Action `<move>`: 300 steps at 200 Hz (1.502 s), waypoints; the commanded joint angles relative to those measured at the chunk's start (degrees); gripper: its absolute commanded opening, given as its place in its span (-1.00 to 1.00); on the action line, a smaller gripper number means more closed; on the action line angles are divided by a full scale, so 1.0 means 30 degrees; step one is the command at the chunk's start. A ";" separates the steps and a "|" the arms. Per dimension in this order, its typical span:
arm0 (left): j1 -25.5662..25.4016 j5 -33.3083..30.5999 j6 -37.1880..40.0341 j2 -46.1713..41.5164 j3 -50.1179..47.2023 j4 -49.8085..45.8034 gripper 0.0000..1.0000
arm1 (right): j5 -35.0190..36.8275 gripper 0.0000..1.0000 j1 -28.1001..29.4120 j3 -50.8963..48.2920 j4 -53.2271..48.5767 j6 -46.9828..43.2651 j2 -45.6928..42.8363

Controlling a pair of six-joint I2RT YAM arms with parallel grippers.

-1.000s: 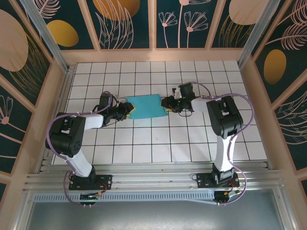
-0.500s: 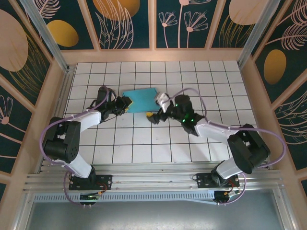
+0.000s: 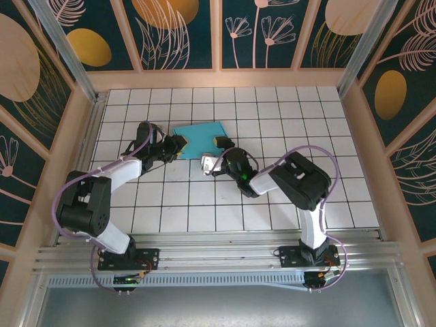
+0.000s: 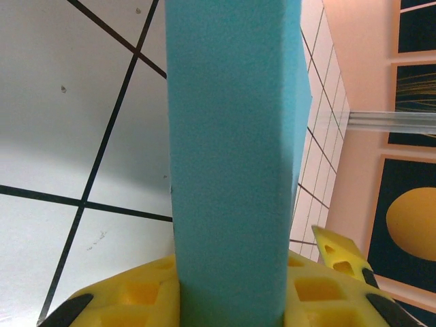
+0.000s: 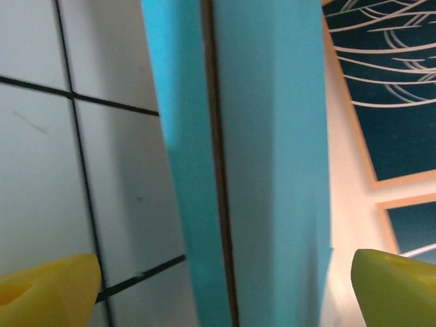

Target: Fold the paper box

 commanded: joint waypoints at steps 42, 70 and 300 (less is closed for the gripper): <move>0.0081 0.0125 -0.1446 -0.0955 0.0092 -0.0855 -0.46 | 0.1912 0.18 0.0148 0.1166 0.5511 -0.3376 0.1715; 0.0084 0.0256 -0.1352 -0.1101 0.0158 -0.0670 -0.43 | 0.1659 -0.02 0.0155 0.0647 0.5101 -0.2809 0.1162; 0.0334 -0.8880 1.1101 -0.9284 0.1862 -0.4859 0.66 | -0.5451 -0.42 -0.1427 1.8469 -3.8671 0.4442 -0.0434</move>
